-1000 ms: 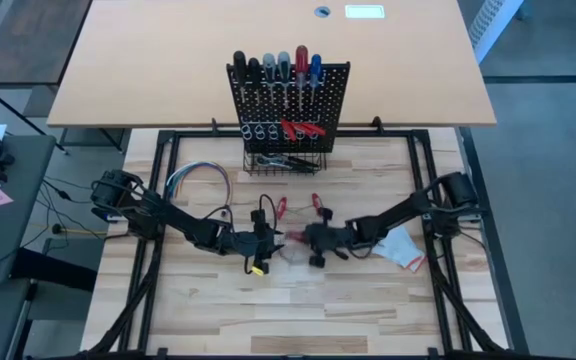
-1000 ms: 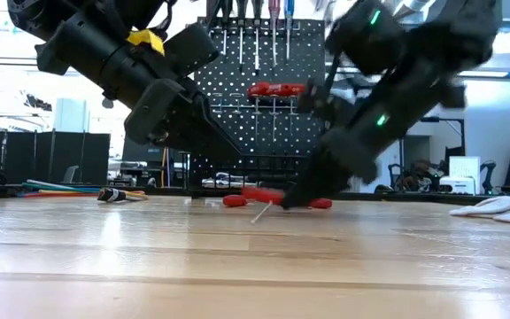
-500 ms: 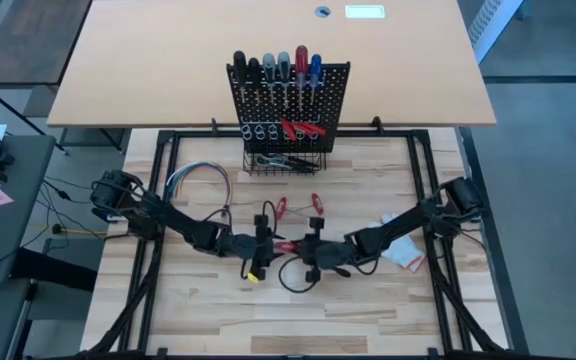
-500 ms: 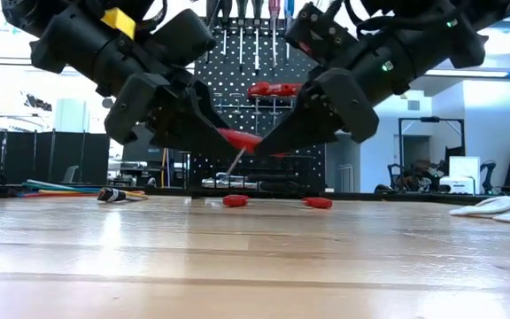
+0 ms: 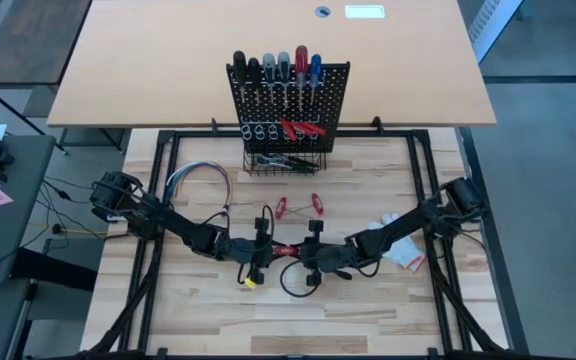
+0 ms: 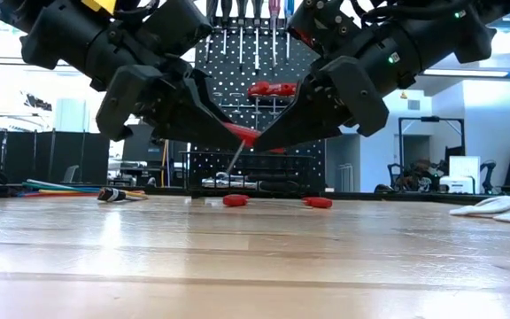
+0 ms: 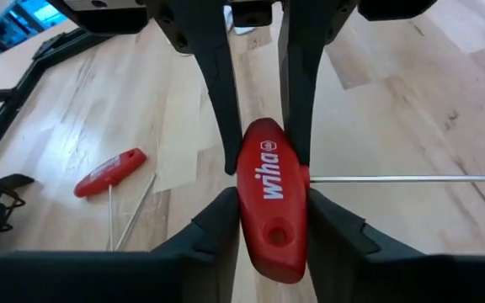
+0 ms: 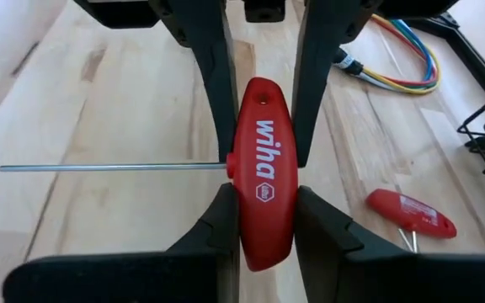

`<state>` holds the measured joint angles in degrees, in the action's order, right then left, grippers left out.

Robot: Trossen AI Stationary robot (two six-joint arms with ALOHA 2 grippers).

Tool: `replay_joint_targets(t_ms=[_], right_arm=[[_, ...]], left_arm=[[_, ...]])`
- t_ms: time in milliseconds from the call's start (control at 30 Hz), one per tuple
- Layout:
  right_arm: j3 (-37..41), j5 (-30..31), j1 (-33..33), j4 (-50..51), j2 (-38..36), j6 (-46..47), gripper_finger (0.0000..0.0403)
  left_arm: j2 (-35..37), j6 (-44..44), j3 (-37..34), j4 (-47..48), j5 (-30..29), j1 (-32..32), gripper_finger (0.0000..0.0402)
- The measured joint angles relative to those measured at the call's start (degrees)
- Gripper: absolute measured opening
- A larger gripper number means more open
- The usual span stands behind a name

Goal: Hang tools onto peg board
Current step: Hang the red allen wrench on the pegboard

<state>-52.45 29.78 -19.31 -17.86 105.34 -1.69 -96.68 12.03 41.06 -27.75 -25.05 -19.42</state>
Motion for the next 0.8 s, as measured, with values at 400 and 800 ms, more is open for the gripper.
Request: replay_joint_targets(t_ms=[400,800], right_arm=[[0.09,0.54,0.72,4.40,0.00,4.20,0.0202],[0.07,5.57,1.62,22.65,-1.68,15.44,0.0238]], left_arm=[[0.07,2.19,0.76,-0.28,-6.03,-2.85,0.0083],[0.07,15.93,5.92,13.56,-59.96,-9.83,0.0083]])
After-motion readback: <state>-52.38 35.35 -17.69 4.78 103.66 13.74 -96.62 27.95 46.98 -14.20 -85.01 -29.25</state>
